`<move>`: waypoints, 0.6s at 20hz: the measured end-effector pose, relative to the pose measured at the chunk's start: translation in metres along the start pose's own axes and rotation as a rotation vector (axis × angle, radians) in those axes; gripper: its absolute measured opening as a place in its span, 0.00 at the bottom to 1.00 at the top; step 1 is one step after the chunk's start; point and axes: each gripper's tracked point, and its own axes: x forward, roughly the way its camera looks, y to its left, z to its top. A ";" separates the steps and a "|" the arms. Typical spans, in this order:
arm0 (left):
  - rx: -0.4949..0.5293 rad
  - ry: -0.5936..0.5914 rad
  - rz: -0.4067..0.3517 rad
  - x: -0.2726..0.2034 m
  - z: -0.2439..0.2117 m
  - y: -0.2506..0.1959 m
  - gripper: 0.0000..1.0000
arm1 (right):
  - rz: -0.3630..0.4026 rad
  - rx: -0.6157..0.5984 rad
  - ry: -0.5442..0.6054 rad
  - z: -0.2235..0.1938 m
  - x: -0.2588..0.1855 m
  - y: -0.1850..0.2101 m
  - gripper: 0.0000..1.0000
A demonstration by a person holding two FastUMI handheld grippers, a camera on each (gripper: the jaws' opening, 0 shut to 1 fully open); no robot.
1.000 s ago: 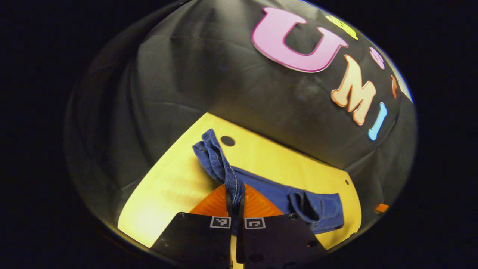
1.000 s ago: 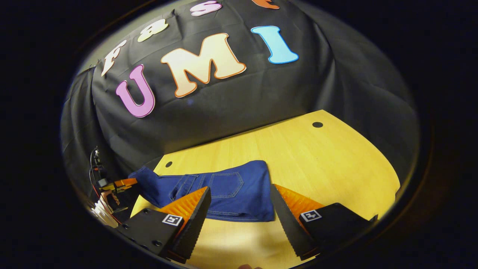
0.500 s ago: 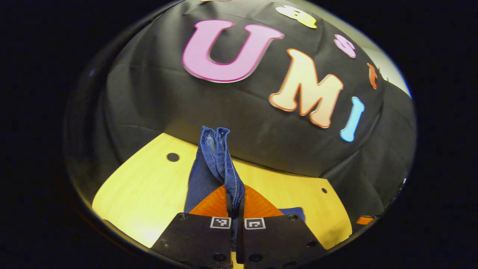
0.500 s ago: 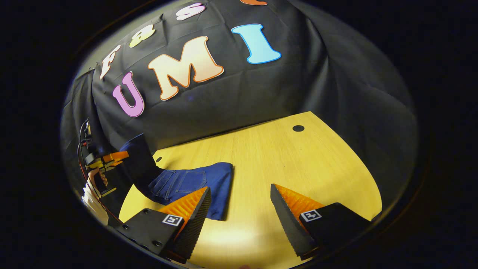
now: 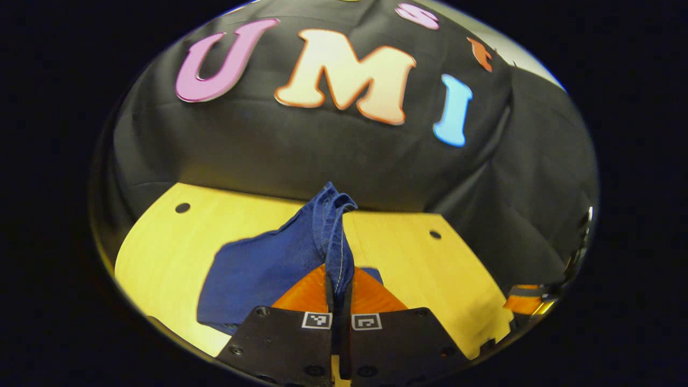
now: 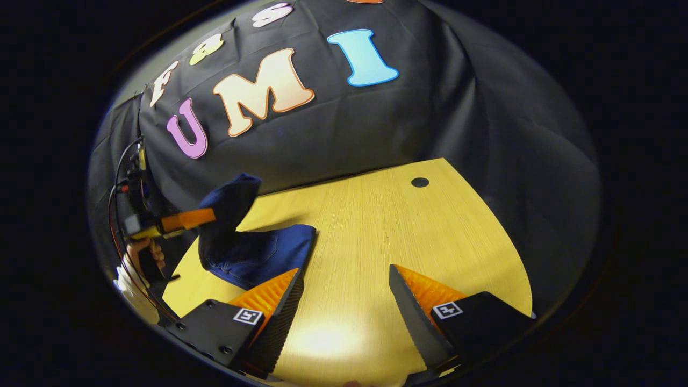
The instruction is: Grasp the waist and the cuffs of the jeans and fold them to make the two legs overlap; first hold the waist and fold one-third of the jeans toward the cuffs, then hold the cuffs and fold the remaining one-third in the same direction to finish folding.
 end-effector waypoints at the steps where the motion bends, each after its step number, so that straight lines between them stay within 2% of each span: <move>1: 0.040 0.044 0.004 0.006 -0.024 -0.007 0.00 | 0.004 0.005 -0.002 -0.001 0.000 0.000 0.98; 3: 0.147 0.124 -0.007 0.016 -0.069 -0.018 0.00 | -0.001 0.001 0.003 -0.004 0.003 0.000 0.98; 4: 0.209 0.154 -0.015 0.020 -0.089 -0.022 0.00 | -0.004 -0.006 0.005 -0.007 0.004 0.001 0.94; 5: 0.265 0.172 -0.018 0.022 -0.106 -0.024 0.00 | -0.002 -0.010 0.005 -0.009 0.004 0.004 0.99; 6: 0.312 0.190 -0.017 0.025 -0.116 -0.024 0.00 | 0.004 -0.016 0.010 -0.011 0.005 0.008 0.94; 7: 0.350 0.208 -0.011 0.028 -0.123 -0.027 0.00 | 0.001 -0.027 0.019 -0.015 0.006 0.010 0.98; 10: 0.418 0.187 -0.043 0.020 -0.119 -0.042 0.17 | 0.000 -0.042 0.029 -0.019 0.004 0.020 0.98; 11: 0.408 0.158 -0.078 0.009 -0.113 -0.050 0.34 | 0.002 -0.040 0.022 -0.017 0.003 0.027 0.98; 12: 0.398 0.121 -0.095 -0.006 -0.101 -0.057 0.49 | 0.002 -0.038 0.014 -0.016 0.002 0.034 0.94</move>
